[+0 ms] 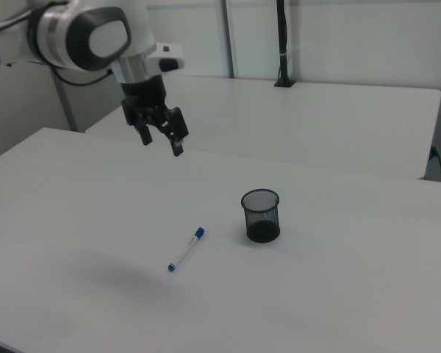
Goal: Remove the marker
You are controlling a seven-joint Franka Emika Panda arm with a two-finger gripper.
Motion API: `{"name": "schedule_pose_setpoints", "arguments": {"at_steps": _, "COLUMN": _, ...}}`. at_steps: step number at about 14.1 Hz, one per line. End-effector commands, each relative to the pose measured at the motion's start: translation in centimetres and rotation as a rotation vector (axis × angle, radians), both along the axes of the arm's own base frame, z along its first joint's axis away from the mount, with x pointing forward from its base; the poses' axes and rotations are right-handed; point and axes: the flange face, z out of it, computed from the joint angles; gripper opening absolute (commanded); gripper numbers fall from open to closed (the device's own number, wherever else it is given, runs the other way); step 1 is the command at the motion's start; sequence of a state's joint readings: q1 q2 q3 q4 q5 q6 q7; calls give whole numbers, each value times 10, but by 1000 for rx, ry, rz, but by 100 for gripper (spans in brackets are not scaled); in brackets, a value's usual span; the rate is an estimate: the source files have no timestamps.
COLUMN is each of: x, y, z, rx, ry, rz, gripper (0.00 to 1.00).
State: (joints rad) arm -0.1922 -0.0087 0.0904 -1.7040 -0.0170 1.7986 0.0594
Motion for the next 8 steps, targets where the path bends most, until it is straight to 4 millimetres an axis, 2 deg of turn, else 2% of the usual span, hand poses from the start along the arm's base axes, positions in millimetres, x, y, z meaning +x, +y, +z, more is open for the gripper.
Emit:
{"name": "schedule_pose_setpoints", "arguments": {"at_steps": 1, "x": -26, "y": 6, "z": 15, "rx": 9, "ry": 52, "rz": -10, "gripper": 100}}
{"name": "schedule_pose_setpoints", "arguments": {"at_steps": 8, "x": -13, "y": 17, "z": 29, "rx": 0, "ry": 17, "rz": 74, "gripper": 100}}
